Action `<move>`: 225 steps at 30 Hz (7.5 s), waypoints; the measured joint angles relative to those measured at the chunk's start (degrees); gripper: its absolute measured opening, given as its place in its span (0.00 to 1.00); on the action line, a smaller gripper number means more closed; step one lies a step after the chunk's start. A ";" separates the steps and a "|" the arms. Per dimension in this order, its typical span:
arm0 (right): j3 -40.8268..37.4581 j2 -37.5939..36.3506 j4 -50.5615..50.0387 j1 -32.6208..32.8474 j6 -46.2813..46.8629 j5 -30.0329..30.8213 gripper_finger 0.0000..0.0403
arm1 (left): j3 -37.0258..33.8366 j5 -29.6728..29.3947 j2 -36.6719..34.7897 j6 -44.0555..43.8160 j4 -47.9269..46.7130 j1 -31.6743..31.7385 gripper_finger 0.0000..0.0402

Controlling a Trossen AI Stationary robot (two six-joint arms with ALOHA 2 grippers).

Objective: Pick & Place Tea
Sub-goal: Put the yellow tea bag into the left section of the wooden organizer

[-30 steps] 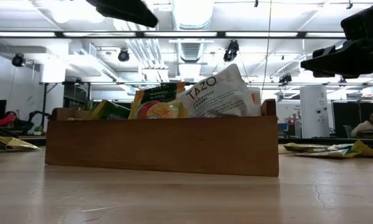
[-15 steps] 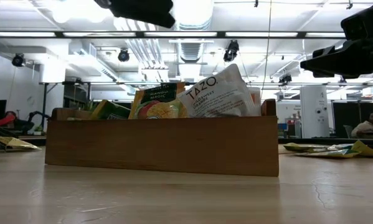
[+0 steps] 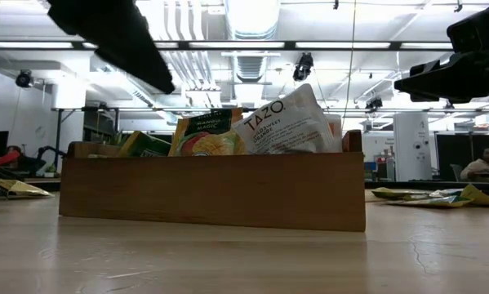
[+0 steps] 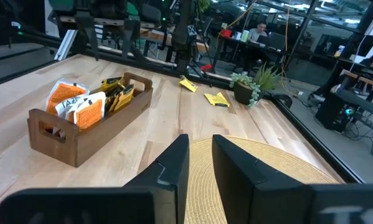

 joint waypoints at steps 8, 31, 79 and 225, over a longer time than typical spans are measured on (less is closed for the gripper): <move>0.00 0.00 0.00 0.00 0.00 0.00 0.17 | -0.02 6.79 0.74 -3.66 -1.23 0.10 0.53; 0.00 0.04 0.00 0.00 0.00 0.00 0.17 | -0.04 7.77 3.40 -5.93 -6.25 4.23 0.53; 0.01 0.01 0.00 0.00 0.00 0.00 0.17 | 2.99 17.00 3.27 21.37 -12.77 7.93 0.00; 0.02 0.00 0.00 0.00 0.00 0.00 0.17 | -14.83 17.74 3.01 -20.72 -35.23 13.69 0.39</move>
